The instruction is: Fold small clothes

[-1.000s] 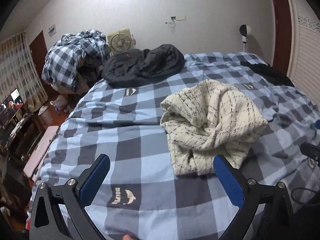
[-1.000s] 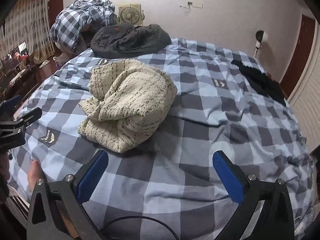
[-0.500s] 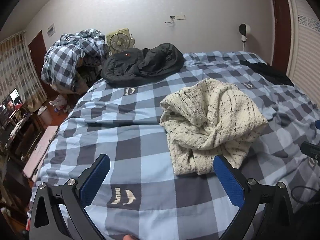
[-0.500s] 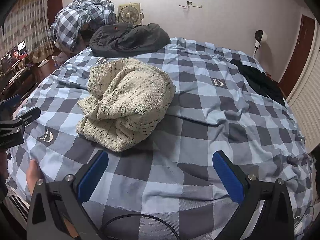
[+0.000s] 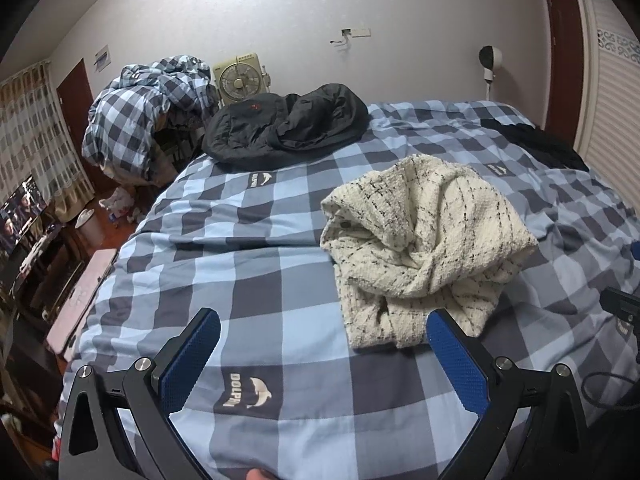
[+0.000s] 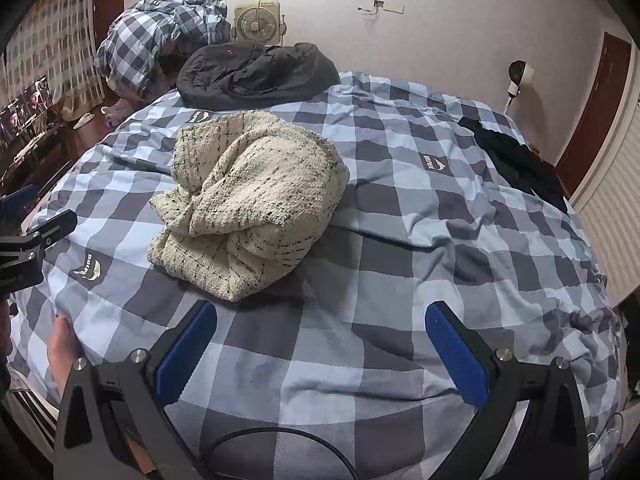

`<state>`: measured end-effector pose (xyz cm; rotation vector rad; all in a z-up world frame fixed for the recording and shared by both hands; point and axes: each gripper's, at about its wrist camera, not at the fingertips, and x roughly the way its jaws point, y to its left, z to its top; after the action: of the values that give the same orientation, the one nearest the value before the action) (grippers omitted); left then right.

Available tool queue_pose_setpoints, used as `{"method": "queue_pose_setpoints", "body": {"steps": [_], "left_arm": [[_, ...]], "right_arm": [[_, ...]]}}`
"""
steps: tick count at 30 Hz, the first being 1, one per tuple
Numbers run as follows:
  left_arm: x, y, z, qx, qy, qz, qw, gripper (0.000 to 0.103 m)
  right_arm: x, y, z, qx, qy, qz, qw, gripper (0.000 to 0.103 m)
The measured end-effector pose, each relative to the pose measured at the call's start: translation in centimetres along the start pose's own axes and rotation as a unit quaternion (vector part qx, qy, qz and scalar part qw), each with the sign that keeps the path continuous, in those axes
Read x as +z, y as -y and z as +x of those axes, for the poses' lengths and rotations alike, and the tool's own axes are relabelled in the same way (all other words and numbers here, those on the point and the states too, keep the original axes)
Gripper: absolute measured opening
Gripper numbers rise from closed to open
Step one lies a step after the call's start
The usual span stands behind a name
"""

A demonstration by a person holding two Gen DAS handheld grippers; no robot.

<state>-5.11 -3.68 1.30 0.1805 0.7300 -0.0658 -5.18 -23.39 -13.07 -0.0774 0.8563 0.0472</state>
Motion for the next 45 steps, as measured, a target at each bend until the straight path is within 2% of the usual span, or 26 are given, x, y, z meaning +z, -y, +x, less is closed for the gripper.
{"method": "queue_pose_setpoints", "body": {"steps": [45], "left_arm": [[0.07,0.00,0.15,-0.007,-0.007,-0.003,1.0000,0.103]], "right_arm": [[-0.33,-0.12,0.40,0.000,-0.006,0.000,1.000,0.102]]}}
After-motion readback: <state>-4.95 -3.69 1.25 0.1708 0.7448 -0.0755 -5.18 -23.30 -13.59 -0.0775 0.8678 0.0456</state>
